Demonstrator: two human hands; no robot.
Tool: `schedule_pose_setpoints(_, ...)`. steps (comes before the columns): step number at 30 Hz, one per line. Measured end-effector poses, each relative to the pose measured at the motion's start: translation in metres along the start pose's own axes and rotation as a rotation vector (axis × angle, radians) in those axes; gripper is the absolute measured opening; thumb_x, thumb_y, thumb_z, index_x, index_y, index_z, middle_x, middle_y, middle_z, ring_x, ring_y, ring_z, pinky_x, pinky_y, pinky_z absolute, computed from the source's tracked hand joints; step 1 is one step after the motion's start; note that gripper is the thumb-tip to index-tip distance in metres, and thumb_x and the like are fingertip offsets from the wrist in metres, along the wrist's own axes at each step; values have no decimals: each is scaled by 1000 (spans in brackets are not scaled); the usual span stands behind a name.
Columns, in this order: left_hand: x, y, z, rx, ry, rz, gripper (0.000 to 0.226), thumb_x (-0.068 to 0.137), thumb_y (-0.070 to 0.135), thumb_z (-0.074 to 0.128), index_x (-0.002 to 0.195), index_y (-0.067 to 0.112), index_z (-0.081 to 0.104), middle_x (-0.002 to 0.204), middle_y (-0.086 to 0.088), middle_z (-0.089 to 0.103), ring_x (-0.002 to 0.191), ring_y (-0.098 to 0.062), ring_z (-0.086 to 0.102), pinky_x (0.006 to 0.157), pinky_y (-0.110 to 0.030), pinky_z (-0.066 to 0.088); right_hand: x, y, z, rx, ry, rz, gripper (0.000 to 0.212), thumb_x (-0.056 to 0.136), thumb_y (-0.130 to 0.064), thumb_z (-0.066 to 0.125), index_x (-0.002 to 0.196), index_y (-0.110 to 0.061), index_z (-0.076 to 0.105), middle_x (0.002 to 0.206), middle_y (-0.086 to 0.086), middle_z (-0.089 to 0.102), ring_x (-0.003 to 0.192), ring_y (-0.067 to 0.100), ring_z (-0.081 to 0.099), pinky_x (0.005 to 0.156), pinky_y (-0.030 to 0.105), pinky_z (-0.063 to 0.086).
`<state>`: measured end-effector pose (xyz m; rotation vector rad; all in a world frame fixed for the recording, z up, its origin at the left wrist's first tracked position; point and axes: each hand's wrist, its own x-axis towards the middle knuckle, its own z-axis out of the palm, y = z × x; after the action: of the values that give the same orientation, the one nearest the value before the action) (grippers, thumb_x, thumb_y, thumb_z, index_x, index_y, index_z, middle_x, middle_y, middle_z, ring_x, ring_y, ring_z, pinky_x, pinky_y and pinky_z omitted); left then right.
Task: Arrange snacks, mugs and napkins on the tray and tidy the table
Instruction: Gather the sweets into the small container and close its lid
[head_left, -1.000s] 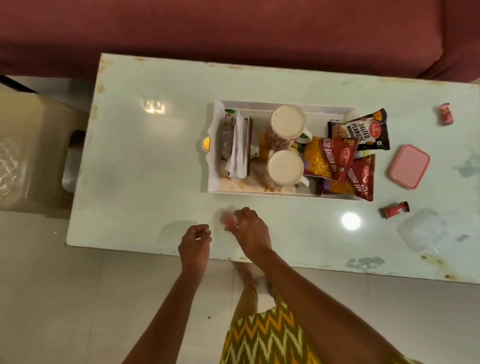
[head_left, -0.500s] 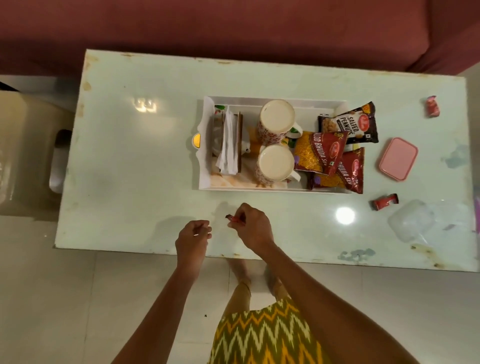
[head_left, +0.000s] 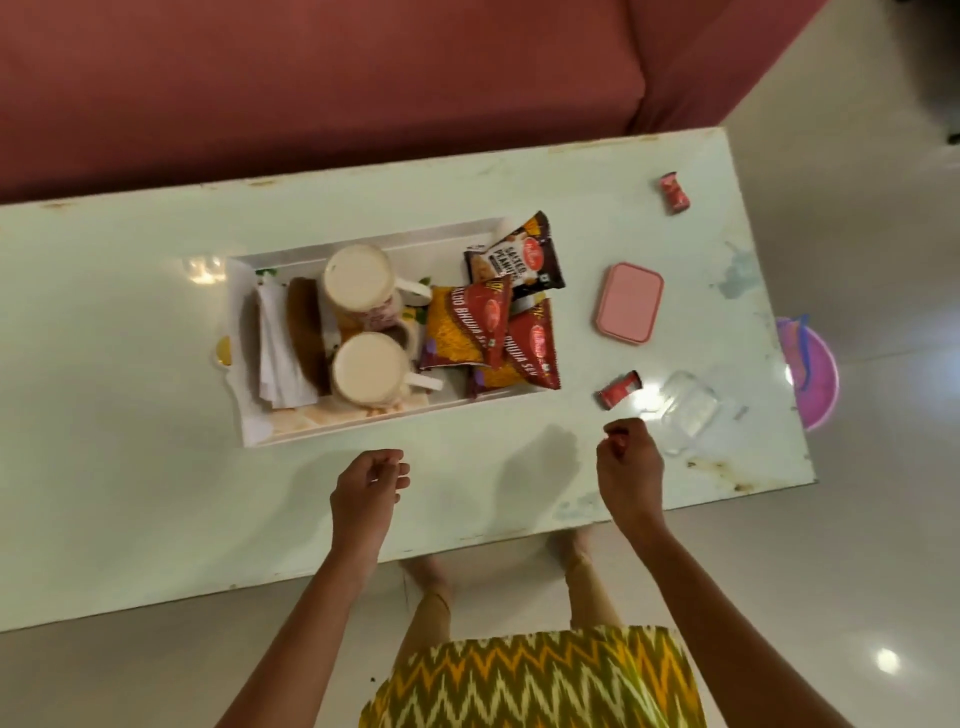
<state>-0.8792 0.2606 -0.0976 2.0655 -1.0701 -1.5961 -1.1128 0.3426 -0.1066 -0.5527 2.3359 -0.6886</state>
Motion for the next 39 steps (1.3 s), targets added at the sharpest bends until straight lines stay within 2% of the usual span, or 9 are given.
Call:
schedule_pose_setpoints(5,-23,8,66,0,-20,-48,14,91,15,51,96,11,63,86,-5,67,78,-15,64,68,-25,50,56,7,-40,-345,-86,-309,24,86,-4,58,109,-6,57,107,14,60,90,29,61,73,35,51)
schedule_pose_setpoints(10,-38,21,123,-72,-5,-90,13,92,16,51,96,13,63,89,-4,67,84,-19,64,70,-26,50,112,-6,-43,-790,-269,-651,18,82,-2,54,99,-4,60,95,15,67,89,32,58,74,36,43)
schedule_pose_setpoints(15,-38,32,154,-124,25,-120,12,91,16,51,94,16,63,86,-1,67,83,-18,65,69,-25,50,145,-16,-24,-1089,-489,-938,31,85,-9,54,116,-9,55,116,14,56,108,31,52,94,39,37)
schedule_pose_setpoints(19,-35,36,165,-121,26,-142,13,91,13,50,94,15,63,89,-5,67,84,-21,65,69,-26,50,153,-16,-21,-1252,-545,-1085,27,86,-17,57,113,-11,57,114,9,60,112,28,49,100,40,33)
schedule_pose_setpoints(27,-36,47,186,-111,-10,-146,13,91,13,50,96,15,62,91,-6,67,87,-22,65,75,-29,51,157,4,-27,-1020,-554,-972,21,84,-5,52,105,-7,57,102,11,65,100,27,52,87,34,34)
schedule_pose_setpoints(30,-37,57,193,-111,-32,-134,13,91,15,51,98,14,63,92,-6,67,88,-23,65,77,-30,50,160,4,-31,-836,-511,-919,21,84,-4,51,102,-7,61,101,11,66,97,28,53,83,34,36)
schedule_pose_setpoints(33,-37,67,199,-108,-50,-122,13,91,16,51,97,14,63,91,-4,67,88,-21,65,76,-29,50,170,0,-47,-637,-407,-825,24,87,-7,52,110,-7,60,104,12,65,96,29,54,78,35,40)
schedule_pose_setpoints(36,-33,76,208,-119,-63,-100,12,92,16,51,92,18,63,88,0,68,85,-18,65,71,-26,50,193,-9,-75,-524,-314,-682,41,87,1,50,128,-4,48,115,17,57,99,34,57,78,39,47)
schedule_pose_setpoints(39,-29,86,216,-131,-75,-79,12,92,17,51,90,20,63,89,-1,68,84,-17,65,69,-26,49,229,-24,-102,-508,-264,-626,38,86,5,51,123,-3,51,113,20,53,87,40,61,71,39,48)
